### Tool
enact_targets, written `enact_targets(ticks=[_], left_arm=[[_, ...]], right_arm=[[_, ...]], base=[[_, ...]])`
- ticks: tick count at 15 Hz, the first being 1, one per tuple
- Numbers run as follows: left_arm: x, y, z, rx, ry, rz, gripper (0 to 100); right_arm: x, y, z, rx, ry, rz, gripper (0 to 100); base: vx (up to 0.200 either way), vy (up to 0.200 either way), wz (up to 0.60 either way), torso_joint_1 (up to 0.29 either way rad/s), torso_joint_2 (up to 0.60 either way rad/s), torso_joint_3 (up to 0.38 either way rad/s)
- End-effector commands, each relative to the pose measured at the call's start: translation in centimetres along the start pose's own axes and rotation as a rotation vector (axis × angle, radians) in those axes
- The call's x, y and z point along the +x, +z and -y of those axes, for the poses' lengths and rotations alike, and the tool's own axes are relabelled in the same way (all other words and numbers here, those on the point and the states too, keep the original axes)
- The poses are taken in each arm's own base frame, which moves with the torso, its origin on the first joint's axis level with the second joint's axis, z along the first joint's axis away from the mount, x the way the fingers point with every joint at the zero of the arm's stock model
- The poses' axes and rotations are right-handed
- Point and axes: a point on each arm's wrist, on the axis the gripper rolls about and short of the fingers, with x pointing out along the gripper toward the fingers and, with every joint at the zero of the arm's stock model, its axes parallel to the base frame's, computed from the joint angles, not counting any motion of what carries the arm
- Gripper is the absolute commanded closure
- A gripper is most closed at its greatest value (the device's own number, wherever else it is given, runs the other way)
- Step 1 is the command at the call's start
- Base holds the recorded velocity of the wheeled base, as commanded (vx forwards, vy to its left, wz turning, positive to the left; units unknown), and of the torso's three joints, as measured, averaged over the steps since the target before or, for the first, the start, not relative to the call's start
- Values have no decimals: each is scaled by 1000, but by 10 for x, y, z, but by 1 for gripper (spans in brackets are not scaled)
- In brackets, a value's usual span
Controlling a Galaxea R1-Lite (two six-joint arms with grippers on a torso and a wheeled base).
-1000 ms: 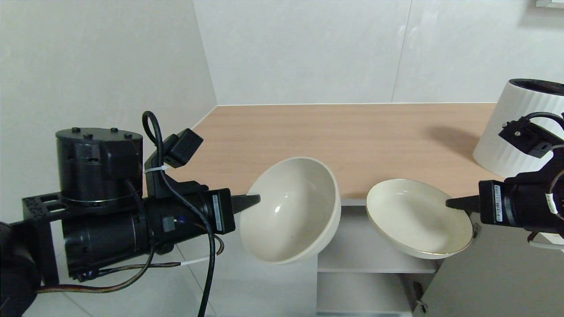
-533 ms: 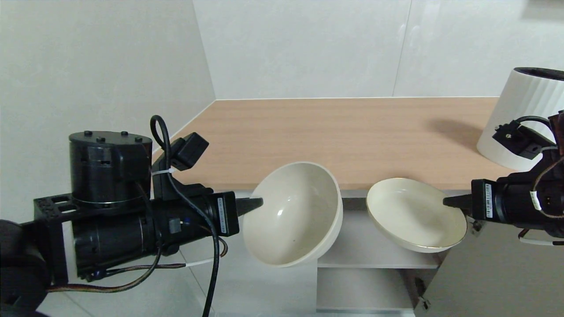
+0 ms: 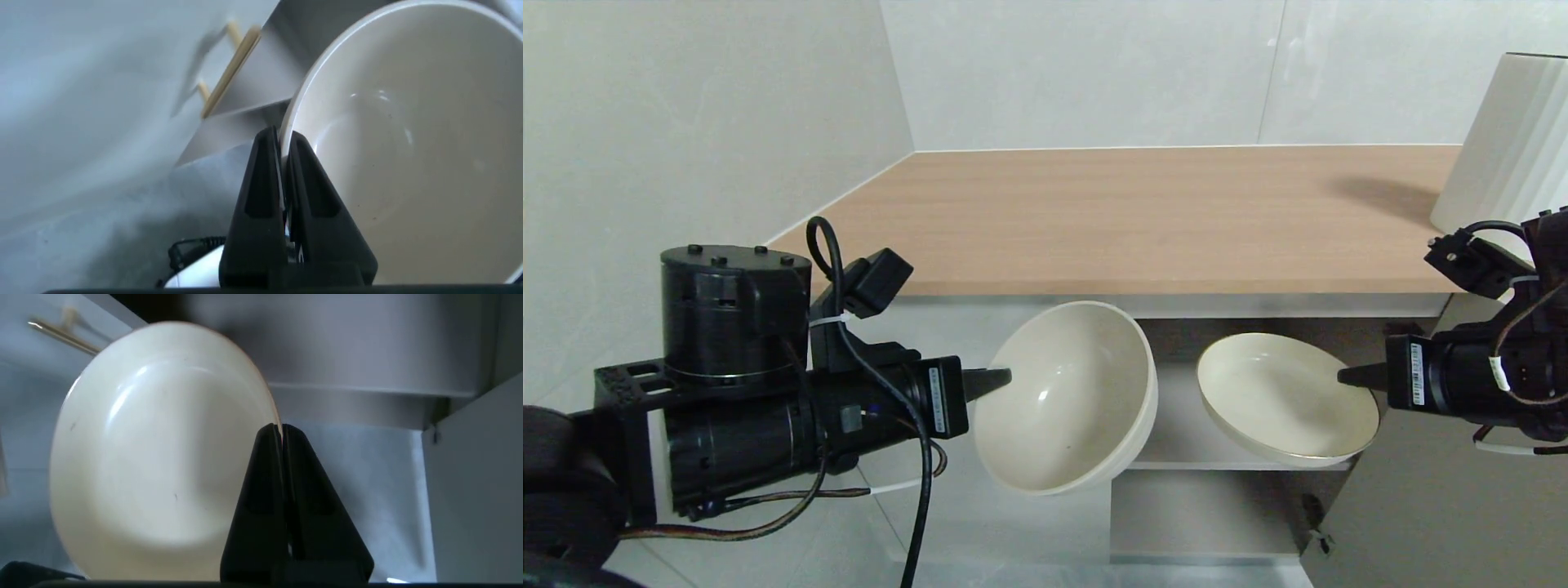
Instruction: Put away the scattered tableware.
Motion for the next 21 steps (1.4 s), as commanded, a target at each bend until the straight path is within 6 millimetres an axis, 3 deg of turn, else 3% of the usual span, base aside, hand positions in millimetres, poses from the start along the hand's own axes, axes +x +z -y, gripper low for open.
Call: enact_targets(ticks=[1,10,15,17,21], left_arm=[[3,-1,-1,-3,5,-10,100],[6,-3,-3,-5,8,-20,100],[18,-11,-9,-14,25,-72,100],[41,-29,-14,-18,53,-166,100],[57,-44,-20,-26,89,-259,100]], right_arm=[[5,-2,1,0,-5,-11,100],[24,-6,2,-2,-16,-27,100],[105,-33,15,-62,-103,-229,100],[147,-43,30,-15,-144,-200,100],[191,-52,50,40,-246,-102,100]], base=[[0,0,0,-159,452,281],[0,0,0,-54,166,110],[0,0,0,0,0,0],[0,0,0,0,0,0],[0,0,0,0,0,0]])
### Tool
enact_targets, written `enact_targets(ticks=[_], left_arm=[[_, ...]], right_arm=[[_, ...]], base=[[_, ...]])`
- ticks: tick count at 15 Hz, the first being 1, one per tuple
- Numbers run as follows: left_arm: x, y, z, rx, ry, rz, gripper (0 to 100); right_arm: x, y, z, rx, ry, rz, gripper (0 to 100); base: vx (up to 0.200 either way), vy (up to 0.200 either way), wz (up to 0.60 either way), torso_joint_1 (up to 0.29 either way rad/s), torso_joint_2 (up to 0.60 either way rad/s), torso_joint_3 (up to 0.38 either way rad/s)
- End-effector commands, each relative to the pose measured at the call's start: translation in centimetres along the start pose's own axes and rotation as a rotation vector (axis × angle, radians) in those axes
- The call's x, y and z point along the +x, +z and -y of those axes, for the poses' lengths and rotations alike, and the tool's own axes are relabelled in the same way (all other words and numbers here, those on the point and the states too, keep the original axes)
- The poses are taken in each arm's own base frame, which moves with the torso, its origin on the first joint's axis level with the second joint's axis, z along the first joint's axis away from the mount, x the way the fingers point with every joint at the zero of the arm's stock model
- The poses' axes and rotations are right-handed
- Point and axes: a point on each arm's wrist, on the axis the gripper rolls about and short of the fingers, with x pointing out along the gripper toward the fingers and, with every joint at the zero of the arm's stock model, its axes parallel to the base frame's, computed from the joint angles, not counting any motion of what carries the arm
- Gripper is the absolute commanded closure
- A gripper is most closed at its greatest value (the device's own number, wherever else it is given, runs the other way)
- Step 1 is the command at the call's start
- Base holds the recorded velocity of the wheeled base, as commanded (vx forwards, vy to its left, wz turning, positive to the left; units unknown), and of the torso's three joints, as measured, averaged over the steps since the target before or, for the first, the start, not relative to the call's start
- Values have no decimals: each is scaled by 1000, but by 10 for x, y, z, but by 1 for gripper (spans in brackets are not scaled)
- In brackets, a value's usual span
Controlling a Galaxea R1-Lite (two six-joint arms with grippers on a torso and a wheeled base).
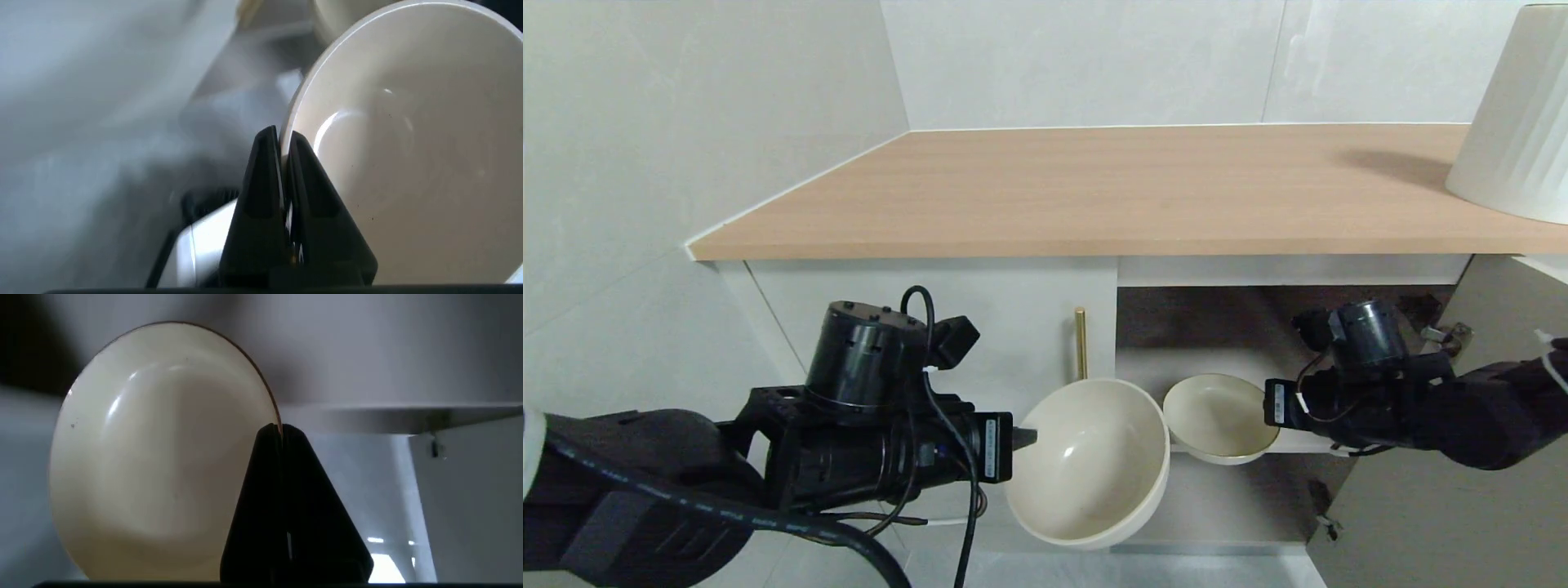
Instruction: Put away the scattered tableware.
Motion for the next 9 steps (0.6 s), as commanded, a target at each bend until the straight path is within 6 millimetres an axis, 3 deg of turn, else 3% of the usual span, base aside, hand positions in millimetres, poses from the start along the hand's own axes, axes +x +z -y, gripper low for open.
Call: enact_targets(ticks=[1,5,9], left_arm=[[13,-5,-1,-3,11,-44,100],[20,-9,2,9,46,-58,100],[20,-9,3,10,45,-57,100]], right_arm=[[37,-18,12,17,-71,-46,100],[78,-27,19,65,-149,81,100],[99,-35,21,66,-181,87,100]], base=[[0,0,0,0,0,0],[0,0,0,0,0,0],[0,0,0,0,0,0]])
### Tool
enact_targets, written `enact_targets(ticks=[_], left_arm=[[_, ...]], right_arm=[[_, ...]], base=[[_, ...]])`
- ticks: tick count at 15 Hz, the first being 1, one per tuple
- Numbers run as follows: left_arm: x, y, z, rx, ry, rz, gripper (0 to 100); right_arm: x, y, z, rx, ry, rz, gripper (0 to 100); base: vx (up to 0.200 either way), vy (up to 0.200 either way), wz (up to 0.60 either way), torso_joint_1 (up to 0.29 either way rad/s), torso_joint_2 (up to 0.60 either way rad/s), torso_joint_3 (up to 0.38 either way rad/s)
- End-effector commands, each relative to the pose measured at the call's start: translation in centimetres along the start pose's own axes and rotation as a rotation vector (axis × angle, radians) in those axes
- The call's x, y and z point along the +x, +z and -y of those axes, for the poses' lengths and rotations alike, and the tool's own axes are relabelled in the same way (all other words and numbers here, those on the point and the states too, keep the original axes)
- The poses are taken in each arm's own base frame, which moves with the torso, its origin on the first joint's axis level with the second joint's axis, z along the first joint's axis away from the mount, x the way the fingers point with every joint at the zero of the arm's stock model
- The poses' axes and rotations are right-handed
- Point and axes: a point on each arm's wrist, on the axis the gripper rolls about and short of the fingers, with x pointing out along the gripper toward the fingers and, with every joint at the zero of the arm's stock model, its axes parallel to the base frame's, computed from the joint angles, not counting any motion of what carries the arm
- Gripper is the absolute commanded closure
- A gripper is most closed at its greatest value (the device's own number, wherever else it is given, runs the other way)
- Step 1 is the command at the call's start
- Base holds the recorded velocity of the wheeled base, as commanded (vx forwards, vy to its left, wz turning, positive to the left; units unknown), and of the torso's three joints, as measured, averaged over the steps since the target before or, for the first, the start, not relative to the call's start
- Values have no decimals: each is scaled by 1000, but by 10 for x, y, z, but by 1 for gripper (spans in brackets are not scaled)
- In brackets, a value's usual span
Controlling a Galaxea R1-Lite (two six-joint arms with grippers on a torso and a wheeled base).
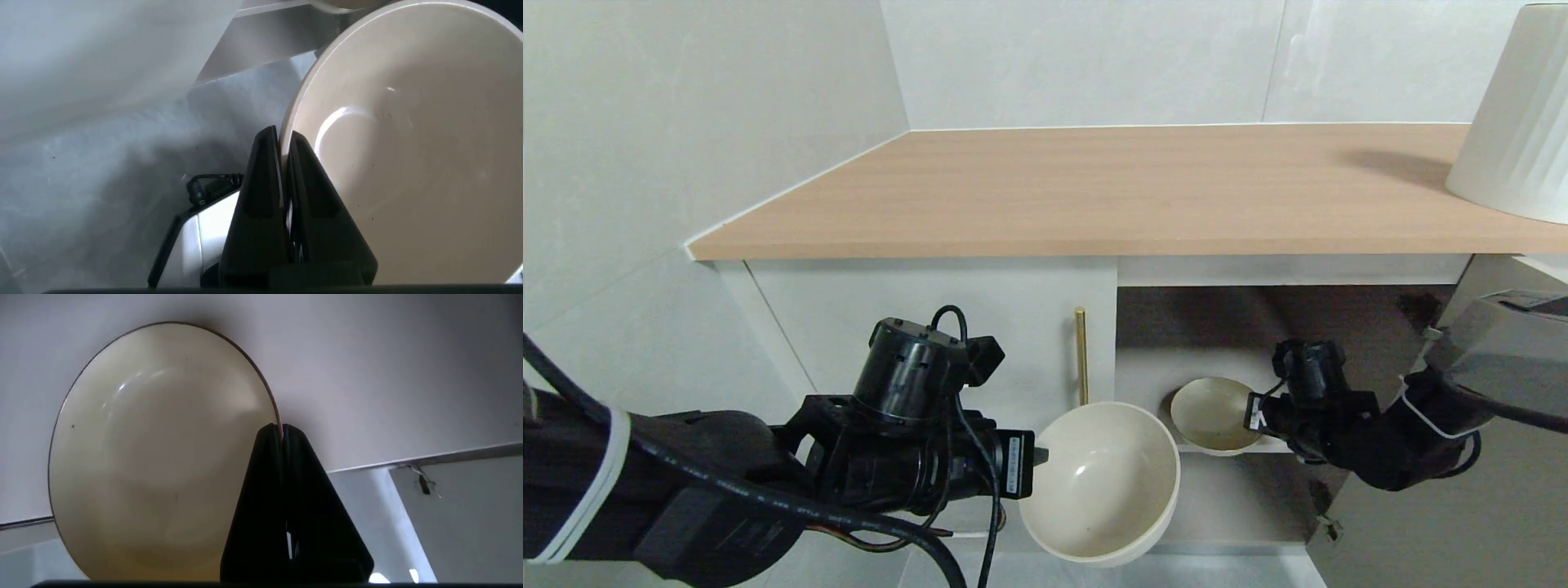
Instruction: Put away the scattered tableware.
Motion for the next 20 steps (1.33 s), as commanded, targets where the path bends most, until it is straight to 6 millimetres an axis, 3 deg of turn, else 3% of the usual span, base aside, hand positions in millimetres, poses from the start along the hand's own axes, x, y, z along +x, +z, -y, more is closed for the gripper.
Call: enact_targets(ticks=[1,8,17,18,20], left_arm=[[2,0,0,-1,1,-3,100],[2,0,0,-1,1,-3,100],[2,0,0,-1,1,-3,100],[2,0,0,-1,1,-3,100],[1,0,0,0,1,0,100]], right_arm=[[16,-14,1,-11,-29,-28,100],[37,-4,-2,34,-62,47,100],[46,5,1,54,-80,76,100],[48,5,1,54,-80,76,0],[48,6,1,59,-77,83,0]], base=[[0,0,0,0,0,0],[0,0,0,0,0,0],[0,0,0,0,0,0],[0,0,0,0,0,0],[0,0,0,0,0,0]])
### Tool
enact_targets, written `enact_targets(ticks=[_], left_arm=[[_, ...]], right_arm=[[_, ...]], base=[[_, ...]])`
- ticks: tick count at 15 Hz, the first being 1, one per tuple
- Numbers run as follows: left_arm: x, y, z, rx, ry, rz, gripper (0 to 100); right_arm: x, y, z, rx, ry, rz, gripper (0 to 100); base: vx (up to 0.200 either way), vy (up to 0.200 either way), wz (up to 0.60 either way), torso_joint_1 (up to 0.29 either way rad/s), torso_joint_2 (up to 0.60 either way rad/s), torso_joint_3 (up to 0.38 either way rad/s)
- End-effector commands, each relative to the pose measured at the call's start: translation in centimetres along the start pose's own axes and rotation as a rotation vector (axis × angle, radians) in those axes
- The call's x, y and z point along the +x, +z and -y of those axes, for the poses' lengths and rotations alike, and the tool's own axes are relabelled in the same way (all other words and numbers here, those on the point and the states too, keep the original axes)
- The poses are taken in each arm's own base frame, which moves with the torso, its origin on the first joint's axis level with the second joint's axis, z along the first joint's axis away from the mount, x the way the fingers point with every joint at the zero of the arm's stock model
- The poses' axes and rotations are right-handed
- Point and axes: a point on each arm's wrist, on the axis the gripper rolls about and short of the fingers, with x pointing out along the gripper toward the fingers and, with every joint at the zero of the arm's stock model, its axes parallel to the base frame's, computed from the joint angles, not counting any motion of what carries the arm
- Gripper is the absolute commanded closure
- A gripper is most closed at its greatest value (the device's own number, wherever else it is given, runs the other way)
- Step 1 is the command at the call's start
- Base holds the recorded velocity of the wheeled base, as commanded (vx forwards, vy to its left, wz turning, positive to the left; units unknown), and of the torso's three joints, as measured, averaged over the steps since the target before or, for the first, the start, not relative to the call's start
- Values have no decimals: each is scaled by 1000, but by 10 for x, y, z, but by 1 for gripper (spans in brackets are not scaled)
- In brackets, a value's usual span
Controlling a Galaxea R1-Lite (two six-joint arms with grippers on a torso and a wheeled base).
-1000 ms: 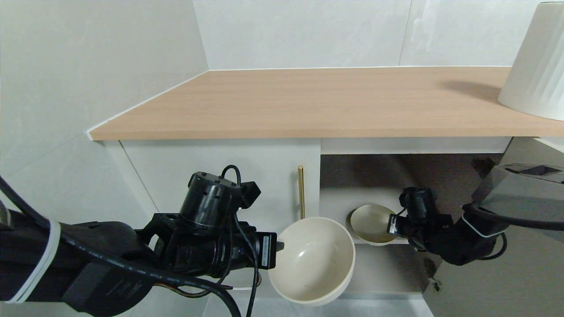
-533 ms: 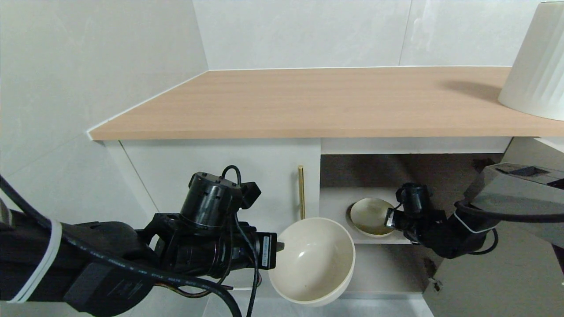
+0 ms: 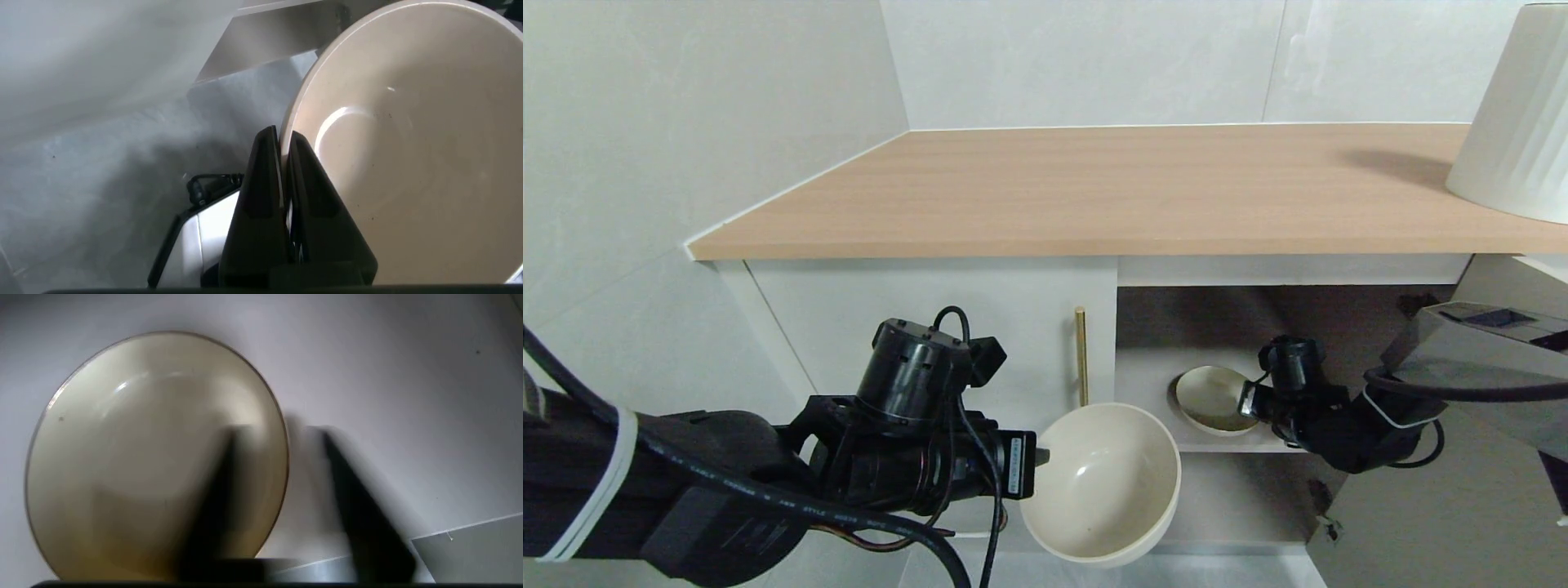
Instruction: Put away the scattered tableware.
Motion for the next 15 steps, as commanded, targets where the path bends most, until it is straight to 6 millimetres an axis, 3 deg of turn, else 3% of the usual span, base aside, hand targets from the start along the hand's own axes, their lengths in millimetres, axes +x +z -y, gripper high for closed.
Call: enact_targets(ticks=[1,3,4,8,9,10,11,12,15], left_arm=[[0,0,0,0,3,4,100],[0,0,0,1,5,2,100],[1,-1,-1,8,11,0,100],[15,-16,5,129,66,-72,100],[25,-24,5,171,111,-97,100],[31,-28,7,190,138,-104,100],[31,-28,7,190,138,-104,100],[35,-34,17,223,178,-92,100],[28,-35,28,251,193,-55,100]], right_arm=[[0,0,0,5,1,0,0],[-5,4,0,13,6,7,0],[-19,11,3,17,13,9,0],[-115,45,-1,-48,221,-70,0],[-161,57,-7,-96,286,-157,0],[-188,62,-9,-125,331,-210,0],[-188,62,-9,-125,331,-210,0],[-233,65,-14,-190,434,-309,0],[-265,57,-20,-278,473,-406,0]], base=[[0,0,0,0,0,0],[0,0,0,0,0,0],[0,0,0,0,0,0],[0,0,0,0,0,0],[0,0,0,0,0,0],[0,0,0,0,0,0],[0,0,0,0,0,0],[0,0,0,0,0,0],[0,0,0,0,0,0]])
